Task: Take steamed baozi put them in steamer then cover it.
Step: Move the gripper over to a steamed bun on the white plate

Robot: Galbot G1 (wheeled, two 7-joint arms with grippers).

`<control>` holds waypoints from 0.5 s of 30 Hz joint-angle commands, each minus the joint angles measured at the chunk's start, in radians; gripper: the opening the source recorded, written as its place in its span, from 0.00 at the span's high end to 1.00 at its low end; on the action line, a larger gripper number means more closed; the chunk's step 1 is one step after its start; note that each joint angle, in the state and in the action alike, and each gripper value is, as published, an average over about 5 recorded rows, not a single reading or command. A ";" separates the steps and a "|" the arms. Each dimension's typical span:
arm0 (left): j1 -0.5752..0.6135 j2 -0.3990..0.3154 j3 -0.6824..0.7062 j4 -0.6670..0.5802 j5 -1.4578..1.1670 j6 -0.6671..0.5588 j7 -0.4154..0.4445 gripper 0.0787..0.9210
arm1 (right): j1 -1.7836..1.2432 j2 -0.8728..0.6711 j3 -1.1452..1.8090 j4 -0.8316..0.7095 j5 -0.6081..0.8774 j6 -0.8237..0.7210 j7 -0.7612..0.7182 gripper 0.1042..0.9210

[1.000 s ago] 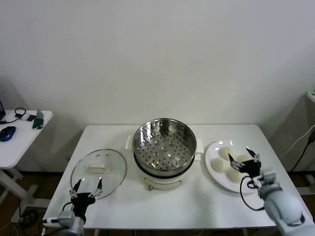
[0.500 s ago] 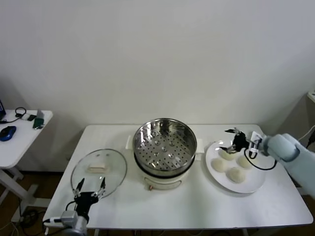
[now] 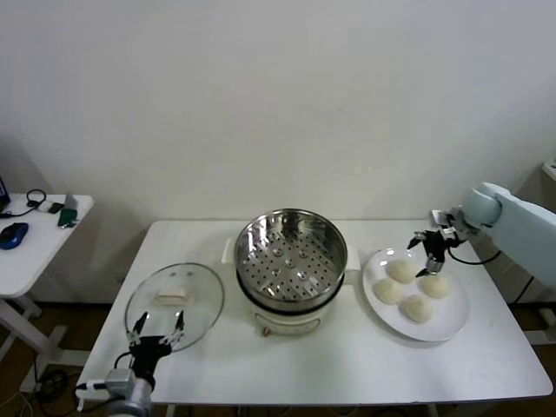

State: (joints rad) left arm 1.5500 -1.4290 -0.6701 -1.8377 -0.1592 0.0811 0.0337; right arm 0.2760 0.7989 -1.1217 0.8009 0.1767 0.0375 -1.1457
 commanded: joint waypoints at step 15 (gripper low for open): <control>0.001 0.015 -0.006 0.024 -0.005 -0.014 -0.001 0.12 | -0.110 0.180 0.068 -0.258 -0.087 0.061 -0.005 0.12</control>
State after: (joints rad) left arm 1.5516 -1.4153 -0.6766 -1.8142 -0.1637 0.0679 0.0338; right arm 0.2008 0.9409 -1.0769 0.5995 0.1052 0.0913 -1.1516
